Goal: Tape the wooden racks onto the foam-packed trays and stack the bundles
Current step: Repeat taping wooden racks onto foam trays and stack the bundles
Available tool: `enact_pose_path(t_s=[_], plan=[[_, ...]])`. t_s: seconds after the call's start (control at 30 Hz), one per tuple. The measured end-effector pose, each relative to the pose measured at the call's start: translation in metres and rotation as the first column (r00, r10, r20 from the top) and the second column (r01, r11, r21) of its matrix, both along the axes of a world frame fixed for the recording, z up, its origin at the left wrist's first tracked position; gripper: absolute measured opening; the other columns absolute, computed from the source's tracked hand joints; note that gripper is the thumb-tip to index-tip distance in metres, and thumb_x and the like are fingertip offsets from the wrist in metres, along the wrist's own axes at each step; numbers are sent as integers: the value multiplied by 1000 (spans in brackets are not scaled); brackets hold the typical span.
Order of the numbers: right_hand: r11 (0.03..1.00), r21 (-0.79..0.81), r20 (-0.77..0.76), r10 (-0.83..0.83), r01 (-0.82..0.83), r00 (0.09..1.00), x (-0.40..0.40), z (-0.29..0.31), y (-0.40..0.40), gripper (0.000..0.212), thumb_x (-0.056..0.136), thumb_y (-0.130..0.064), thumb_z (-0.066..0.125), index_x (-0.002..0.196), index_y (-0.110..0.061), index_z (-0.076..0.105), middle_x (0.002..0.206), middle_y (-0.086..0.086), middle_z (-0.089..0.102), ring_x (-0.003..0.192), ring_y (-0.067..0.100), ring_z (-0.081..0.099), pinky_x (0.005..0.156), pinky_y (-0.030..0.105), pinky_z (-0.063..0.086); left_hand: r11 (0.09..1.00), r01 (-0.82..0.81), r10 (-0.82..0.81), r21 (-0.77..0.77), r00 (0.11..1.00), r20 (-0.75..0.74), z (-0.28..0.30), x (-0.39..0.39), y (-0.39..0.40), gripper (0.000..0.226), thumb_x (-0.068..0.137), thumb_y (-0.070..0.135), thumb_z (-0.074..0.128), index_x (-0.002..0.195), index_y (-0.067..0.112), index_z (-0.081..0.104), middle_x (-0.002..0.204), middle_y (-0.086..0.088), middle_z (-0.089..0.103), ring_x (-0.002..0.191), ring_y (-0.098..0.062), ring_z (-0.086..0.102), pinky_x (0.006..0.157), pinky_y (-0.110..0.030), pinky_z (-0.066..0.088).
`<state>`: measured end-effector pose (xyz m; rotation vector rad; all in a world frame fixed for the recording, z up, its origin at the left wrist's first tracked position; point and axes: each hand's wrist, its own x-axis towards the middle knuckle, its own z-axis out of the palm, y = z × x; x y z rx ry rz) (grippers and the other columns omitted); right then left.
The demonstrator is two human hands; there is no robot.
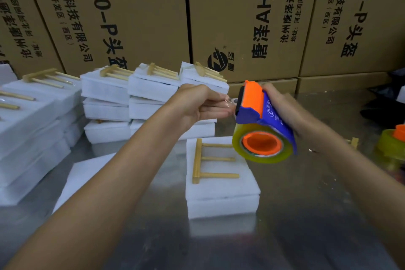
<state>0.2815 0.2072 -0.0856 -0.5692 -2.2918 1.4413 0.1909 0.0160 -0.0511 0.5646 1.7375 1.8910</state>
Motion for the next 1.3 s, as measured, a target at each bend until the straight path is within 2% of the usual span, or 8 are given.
enact_pose_path(t_s=[0.27, 0.43, 0.67, 0.77, 0.87, 1.03, 1.13, 1.3], plan=[[912, 372, 318, 51, -174, 947, -31, 29, -6, 86, 56, -94, 26, 98, -31, 67, 73, -2, 73, 67, 16, 70, 66, 30, 46, 999, -20, 16, 27, 992, 123, -20, -32, -20, 13, 90, -5, 57, 97, -8, 68, 89, -21, 76, 78, -26, 76, 57, -25, 59], [873, 449, 403, -10, -189, 915, -38, 20, -5, 85, 69, -96, 26, 82, -23, 68, 56, -8, 67, 47, 11, 66, 59, 28, 41, 997, -69, 64, 18, 982, 176, -33, -54, -45, 16, 91, -5, 56, 103, -10, 66, 96, -23, 75, 83, -26, 76, 58, -24, 59], [849, 488, 433, -33, -204, 901, -27, 21, 24, 76, 75, -88, 36, 91, -20, 67, 76, 5, 72, 74, 25, 69, 74, 34, 50, 981, -192, 186, 4, 958, 218, -38, -91, -97, 15, 95, -2, 53, 101, -7, 66, 92, -17, 76, 80, -21, 76, 57, -22, 58], [830, 508, 472, -47, -228, 881, -21, 18, 39, 70, 78, -86, 34, 97, -25, 64, 79, 2, 71, 74, 21, 68, 68, 30, 49, 962, -273, 260, 20, 933, 248, -45, -107, -127, 18, 96, -3, 49, 103, -8, 64, 94, -18, 76, 80, -21, 76, 57, -23, 59], [788, 580, 474, -121, -206, 872, -15, 5, 54, 60, 81, -81, 39, 78, -25, 61, 70, -2, 65, 67, 16, 62, 58, 26, 36, 963, -261, 269, -66, 928, 258, -63, -111, -145, 17, 96, -1, 51, 103, -7, 65, 96, -19, 76, 79, -22, 76, 55, -25, 59], [689, 689, 497, -223, -225, 838, -10, -21, 75, 69, 81, -82, 37, 59, -19, 54, 58, 0, 60, 59, 17, 56, 55, 30, 32, 979, -135, 164, -155, 968, 189, -98, -93, -134, 34, 72, 4, 71, 104, -8, 67, 103, -20, 75, 85, -21, 76, 62, -24, 60], [661, 721, 481, -261, -208, 837, -6, -31, 85, 71, 79, -83, 36, 59, -18, 53, 60, 1, 60, 60, 17, 57, 56, 30, 32, 969, -174, 202, -175, 966, 158, -116, -84, -121, 21, 80, -13, 67, 101, -9, 66, 97, -20, 75, 84, -21, 76, 60, -23, 60], [650, 728, 475, -251, -217, 843, -4, -48, 93, 70, 81, -83, 34, 57, -20, 55, 59, -1, 61, 60, 15, 59, 53, 29, 31, 892, -260, 251, -369, 965, -73, -136, -73, -102, 18, 81, -13, 69, 95, -3, 65, 92, -23, 70, 75, -27, 66, 62, -23, 60]])
